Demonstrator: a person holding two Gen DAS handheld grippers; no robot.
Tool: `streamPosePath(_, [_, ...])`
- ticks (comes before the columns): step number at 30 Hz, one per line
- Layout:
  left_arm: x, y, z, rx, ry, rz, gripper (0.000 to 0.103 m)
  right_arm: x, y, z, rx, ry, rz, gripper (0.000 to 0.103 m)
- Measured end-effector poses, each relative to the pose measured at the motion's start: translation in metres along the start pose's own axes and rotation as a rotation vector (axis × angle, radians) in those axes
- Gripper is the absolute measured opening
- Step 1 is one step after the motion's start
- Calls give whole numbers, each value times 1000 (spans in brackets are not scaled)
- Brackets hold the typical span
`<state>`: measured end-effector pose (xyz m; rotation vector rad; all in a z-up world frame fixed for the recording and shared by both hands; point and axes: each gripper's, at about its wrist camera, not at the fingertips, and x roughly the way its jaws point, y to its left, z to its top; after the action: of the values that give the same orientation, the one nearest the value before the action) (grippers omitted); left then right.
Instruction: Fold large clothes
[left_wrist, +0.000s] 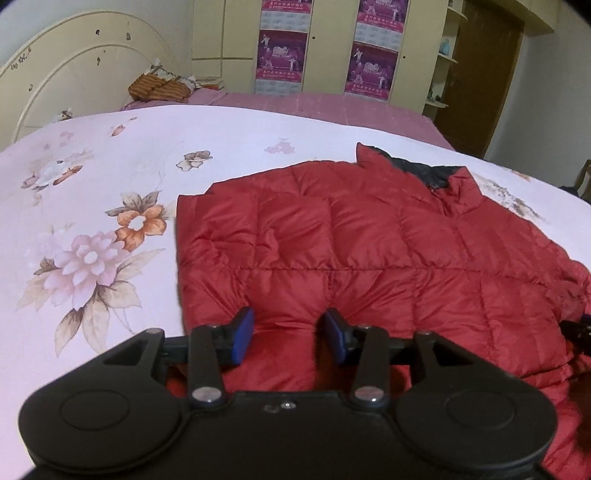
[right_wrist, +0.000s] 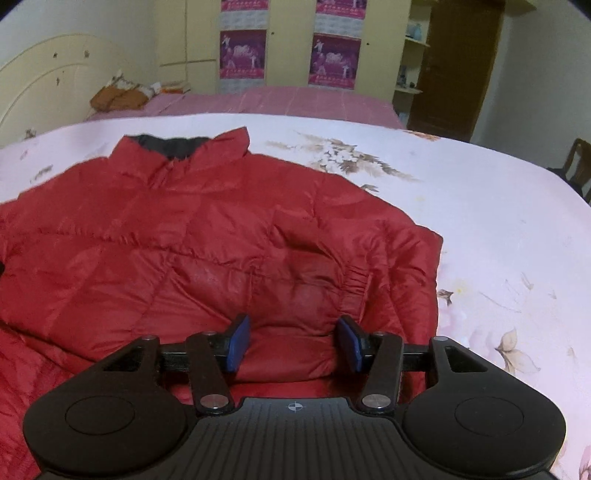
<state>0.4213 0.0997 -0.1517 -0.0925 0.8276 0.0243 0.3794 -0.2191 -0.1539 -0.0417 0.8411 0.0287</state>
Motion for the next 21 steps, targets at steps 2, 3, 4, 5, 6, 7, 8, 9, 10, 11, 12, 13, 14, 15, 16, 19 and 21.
streamPosePath(2, [0,-1,-1,-4,-2,8,43,3,-2,0,0,8,14,51])
streamPosePath(3, [-1,-2,0,-12,2,15,43,3,-3,2,-5,20,20,51])
streamPosePath(4, [-3,-2,0,-24,7,21,43,1,-5,5,-5,28,29,51])
streamPosePath(5, [-7,-2,2,-42,8,25,41,-4,-8,7,7,24,49,51])
streamPosePath(6, [-12,0,3,-66,3,27,41,-11,-13,7,21,12,66,51])
streamPosePath(7, [-18,1,4,-85,-9,29,41,-18,-17,7,34,0,75,51])
streamPosePath(8, [-25,0,3,-93,-24,30,43,-24,-22,6,44,-10,80,51])
streamPosePath(9, [-31,-1,3,-92,-33,34,44,-30,-25,6,52,-16,89,51])
streamPosePath(10, [-38,-2,1,-86,-37,35,45,-36,-29,4,58,-21,99,51])
streamPosePath(11, [-44,-3,-1,-78,-37,33,48,-42,-31,3,56,-25,106,51])
streamPosePath(12, [-50,-4,-3,-70,-38,31,51,-48,-32,2,50,-30,111,51])
streamPosePath(13, [-58,-5,-6,-63,-42,32,61,-55,-33,-1,43,-35,116,51])
streamPosePath(14, [-65,-6,-9,-57,-48,34,69,-61,-34,-3,38,-40,119,51])
streamPosePath(15, [-73,-6,-13,-50,-55,33,71,-66,-35,-6,37,-44,124,51])
streamPosePath(16, [-80,-7,-16,-42,-59,31,72,-71,-36,-9,39,-45,132,51])
streamPosePath(19, [-97,-7,-28,-24,-42,26,75,-84,-37,-19,44,-40,146,52])
streamPosePath(21, [-108,-5,-36,-29,-22,10,76,-94,-36,-27,57,-39,150,52])
